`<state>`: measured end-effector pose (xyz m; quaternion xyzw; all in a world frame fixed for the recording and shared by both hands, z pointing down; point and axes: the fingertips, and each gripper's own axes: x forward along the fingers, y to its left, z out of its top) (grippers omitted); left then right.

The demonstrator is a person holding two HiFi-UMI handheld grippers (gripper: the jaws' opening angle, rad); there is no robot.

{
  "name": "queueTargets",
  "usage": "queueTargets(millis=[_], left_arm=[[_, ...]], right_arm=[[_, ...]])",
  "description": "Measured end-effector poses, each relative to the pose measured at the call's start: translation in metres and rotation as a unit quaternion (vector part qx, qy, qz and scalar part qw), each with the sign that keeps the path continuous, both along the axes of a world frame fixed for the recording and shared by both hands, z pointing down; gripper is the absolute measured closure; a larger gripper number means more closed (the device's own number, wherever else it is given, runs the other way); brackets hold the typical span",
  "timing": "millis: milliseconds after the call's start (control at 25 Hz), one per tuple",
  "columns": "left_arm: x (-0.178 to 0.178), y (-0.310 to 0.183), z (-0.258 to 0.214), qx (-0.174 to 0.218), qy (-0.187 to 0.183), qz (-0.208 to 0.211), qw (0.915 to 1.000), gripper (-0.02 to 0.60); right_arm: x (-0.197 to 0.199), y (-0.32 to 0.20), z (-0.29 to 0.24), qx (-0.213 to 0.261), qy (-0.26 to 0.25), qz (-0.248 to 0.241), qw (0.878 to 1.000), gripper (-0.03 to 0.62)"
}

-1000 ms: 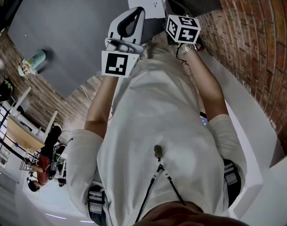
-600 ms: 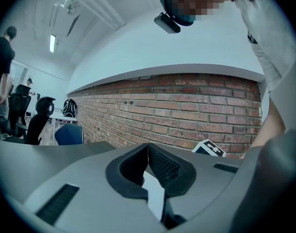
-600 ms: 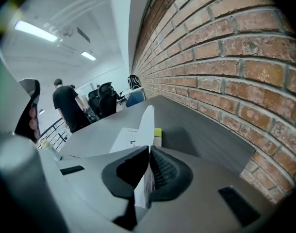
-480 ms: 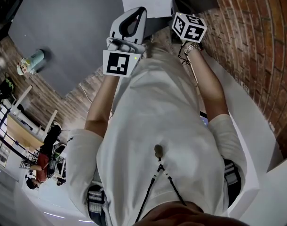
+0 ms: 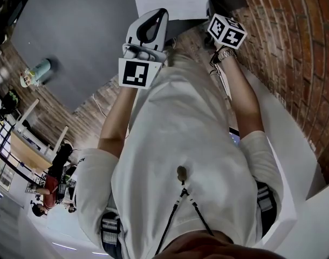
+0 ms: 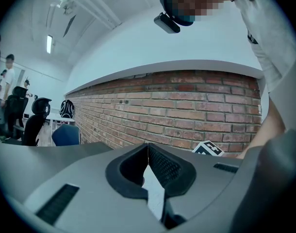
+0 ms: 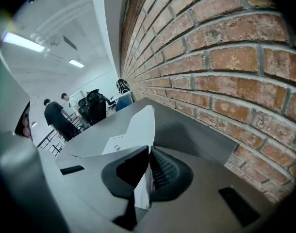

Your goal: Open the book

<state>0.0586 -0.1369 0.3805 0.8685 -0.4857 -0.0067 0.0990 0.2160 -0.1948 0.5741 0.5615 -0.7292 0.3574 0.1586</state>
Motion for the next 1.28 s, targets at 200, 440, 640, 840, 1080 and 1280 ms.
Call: queueTargets(millis=[200, 440, 640, 840, 1080, 1280], left_arm=[[0.013, 0.002, 0.0, 0.0, -0.003, 0.003, 1.0, 0.558], [0.029, 0.003, 0.0, -0.003, -0.006, 0.009, 0.9999, 0.558], [0.04, 0.003, 0.003, -0.007, -0.007, 0.011, 0.9999, 0.558], [0.046, 0.004, 0.005, -0.009, -0.012, 0.014, 0.9998, 0.558], [0.051, 0.0, 0.007, -0.013, -0.015, 0.016, 0.9997, 0.558], [0.049, 0.0, 0.008, -0.013, -0.02, 0.019, 0.9995, 0.558]], right_arm=[[0.025, 0.001, 0.004, -0.006, -0.001, 0.014, 1.0, 0.553], [0.04, -0.001, 0.009, -0.008, 0.001, 0.017, 1.0, 0.553], [0.052, -0.002, 0.023, -0.017, 0.002, 0.018, 1.0, 0.553], [0.066, -0.003, 0.033, -0.027, 0.015, 0.025, 0.999, 0.553], [0.075, -0.007, 0.048, -0.035, 0.026, 0.024, 0.999, 0.553], [0.08, -0.008, 0.063, -0.045, 0.038, 0.026, 0.998, 0.551]])
